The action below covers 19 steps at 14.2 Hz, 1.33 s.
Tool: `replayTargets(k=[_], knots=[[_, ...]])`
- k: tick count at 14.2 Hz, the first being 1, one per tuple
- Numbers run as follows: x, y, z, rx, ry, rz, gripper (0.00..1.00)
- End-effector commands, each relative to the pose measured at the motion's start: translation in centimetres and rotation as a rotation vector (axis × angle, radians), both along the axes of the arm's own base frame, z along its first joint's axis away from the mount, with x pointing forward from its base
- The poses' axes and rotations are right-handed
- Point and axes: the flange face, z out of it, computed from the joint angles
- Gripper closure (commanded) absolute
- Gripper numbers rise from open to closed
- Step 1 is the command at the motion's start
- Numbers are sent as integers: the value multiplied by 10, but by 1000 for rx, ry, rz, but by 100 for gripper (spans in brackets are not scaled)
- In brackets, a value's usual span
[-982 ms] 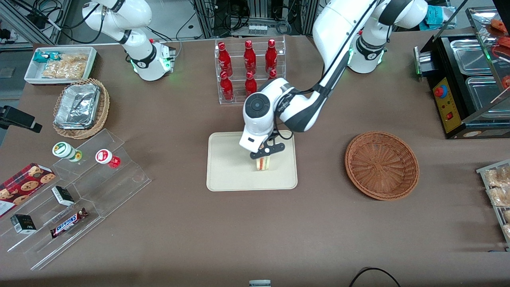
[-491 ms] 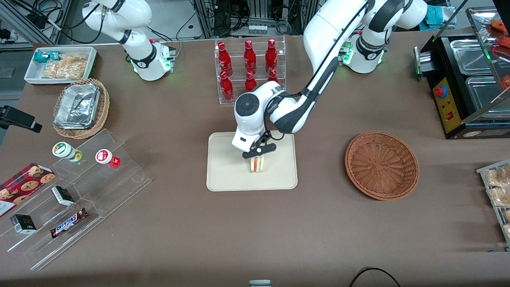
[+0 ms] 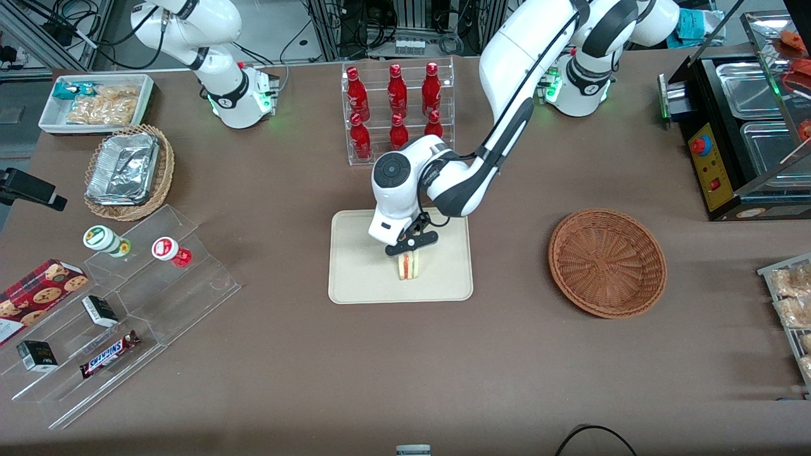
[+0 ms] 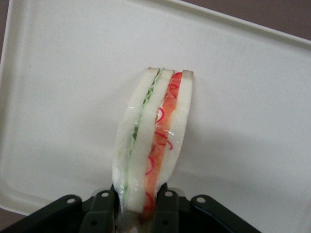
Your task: Place sandwich from basket to tray
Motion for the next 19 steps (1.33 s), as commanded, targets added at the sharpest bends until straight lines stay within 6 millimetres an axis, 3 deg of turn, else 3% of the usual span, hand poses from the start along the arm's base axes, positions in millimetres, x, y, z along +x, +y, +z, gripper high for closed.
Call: replayTargets(k=[1,5,6,9,15,19], knots=[[3,-8,27,-15,-45,8,0],[12,10,81,11,-61,-2,0],[19,25,93,38,-37,14,0],[40,68,104,99,14,60,0],[67,208,134,113,68,-12,0],[62,292,167,35,122,-103,0]])
